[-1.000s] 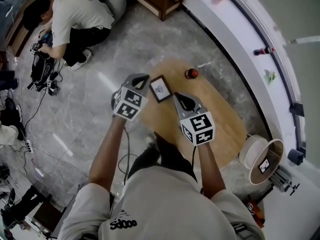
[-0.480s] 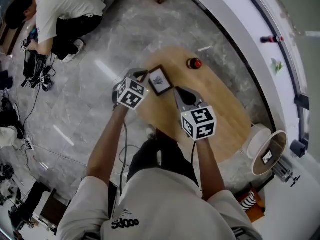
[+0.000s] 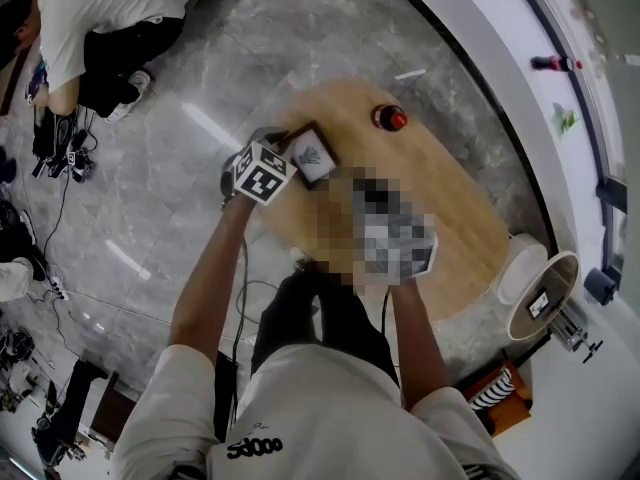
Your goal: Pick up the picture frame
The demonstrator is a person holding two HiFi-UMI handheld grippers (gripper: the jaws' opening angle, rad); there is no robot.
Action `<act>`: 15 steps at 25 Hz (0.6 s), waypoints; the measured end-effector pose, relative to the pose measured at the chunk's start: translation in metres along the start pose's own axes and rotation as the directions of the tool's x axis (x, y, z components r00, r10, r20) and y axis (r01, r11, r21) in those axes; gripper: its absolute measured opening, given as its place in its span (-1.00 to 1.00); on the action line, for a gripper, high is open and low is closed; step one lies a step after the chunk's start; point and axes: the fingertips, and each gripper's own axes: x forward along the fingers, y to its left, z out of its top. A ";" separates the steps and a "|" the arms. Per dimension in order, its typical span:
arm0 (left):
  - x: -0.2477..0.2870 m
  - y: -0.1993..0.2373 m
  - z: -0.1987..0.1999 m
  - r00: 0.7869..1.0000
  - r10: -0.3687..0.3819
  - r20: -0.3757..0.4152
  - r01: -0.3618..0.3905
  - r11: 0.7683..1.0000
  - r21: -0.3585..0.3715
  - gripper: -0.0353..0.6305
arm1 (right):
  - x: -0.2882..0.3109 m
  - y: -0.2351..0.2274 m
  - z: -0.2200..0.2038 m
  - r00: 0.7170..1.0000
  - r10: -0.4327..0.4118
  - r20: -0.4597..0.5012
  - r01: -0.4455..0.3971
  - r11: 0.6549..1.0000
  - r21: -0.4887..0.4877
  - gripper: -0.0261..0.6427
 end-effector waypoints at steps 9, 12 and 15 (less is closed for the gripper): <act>0.051 0.002 -0.016 0.997 -0.029 -0.072 0.031 0.999 0.027 -0.67 | 0.023 -0.019 -0.018 0.999 0.001 -0.038 0.001 0.999 0.034 -0.91; 0.059 0.003 -0.020 0.995 -0.044 -0.085 0.046 0.999 0.022 -0.66 | 0.028 -0.023 -0.025 0.999 0.004 -0.052 -0.001 0.999 0.046 -0.91; 0.067 0.003 -0.023 0.992 -0.054 -0.116 0.060 0.997 0.048 -0.64 | 0.032 -0.026 -0.028 0.998 0.007 -0.059 -0.003 0.998 0.063 -0.91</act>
